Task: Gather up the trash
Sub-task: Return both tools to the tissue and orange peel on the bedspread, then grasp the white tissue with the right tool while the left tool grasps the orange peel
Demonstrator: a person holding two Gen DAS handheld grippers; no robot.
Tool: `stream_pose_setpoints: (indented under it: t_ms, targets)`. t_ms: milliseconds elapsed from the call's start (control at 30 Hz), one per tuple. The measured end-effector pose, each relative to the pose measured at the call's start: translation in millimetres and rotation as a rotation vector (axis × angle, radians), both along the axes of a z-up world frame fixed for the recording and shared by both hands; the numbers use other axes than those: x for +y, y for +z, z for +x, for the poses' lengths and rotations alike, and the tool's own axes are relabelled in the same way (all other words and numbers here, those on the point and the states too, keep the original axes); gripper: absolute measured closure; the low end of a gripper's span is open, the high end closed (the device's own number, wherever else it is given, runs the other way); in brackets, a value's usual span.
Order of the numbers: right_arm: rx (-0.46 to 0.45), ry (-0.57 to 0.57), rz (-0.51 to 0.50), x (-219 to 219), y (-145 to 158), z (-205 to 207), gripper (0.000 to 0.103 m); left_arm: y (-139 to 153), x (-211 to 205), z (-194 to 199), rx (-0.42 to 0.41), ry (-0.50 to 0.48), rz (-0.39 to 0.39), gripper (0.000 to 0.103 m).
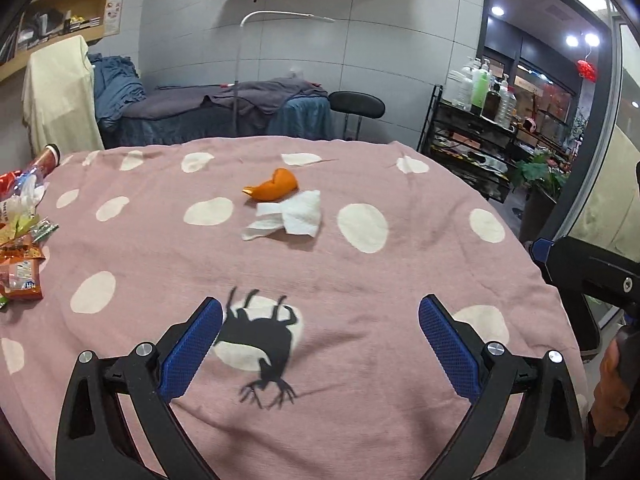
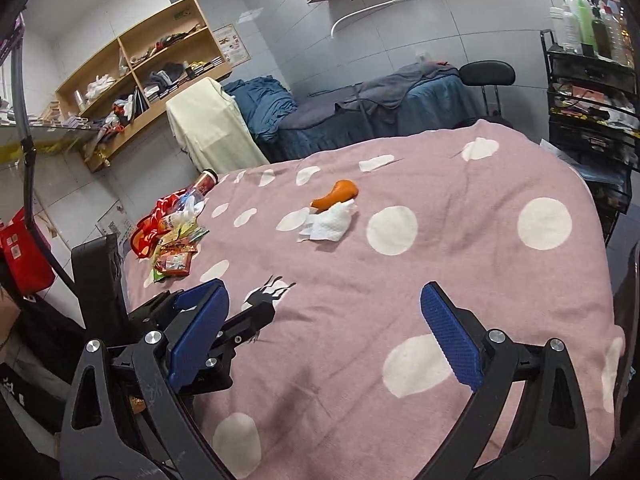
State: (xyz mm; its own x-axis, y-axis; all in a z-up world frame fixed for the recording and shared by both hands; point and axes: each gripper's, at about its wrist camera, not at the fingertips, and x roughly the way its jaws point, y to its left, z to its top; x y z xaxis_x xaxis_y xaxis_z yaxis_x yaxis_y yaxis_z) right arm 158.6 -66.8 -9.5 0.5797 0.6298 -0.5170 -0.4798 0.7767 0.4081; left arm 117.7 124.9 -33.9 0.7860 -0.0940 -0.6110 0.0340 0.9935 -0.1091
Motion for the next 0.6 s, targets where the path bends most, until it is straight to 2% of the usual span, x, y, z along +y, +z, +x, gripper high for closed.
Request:
stream_pose_setpoints:
  t_ms: [233, 367, 433, 600]
  targets:
    - [0.041, -0.008, -0.023, 32.2, -2.6, 46.8, 0.008, 4.5, 40.3, 21.7, -0.008, 0.064, -0.005, 0.006]
    - [0.1, -0.022, -0.053, 44.3, -17.7, 80.9, 0.008, -0.8, 57.4, 41.6, 0.01, 0.078, 0.005, 0.006]
    - [0.139, -0.025, -0.057, 49.7, -27.6, 98.2, 0.008, -4.4, 67.8, 52.4, 0.023, 0.082, -0.014, 0.006]
    - [0.202, -0.003, -0.076, 73.0, -48.1, 136.7, 0.019, -3.9, 91.3, 81.5, 0.029, 0.087, -0.063, 0.006]
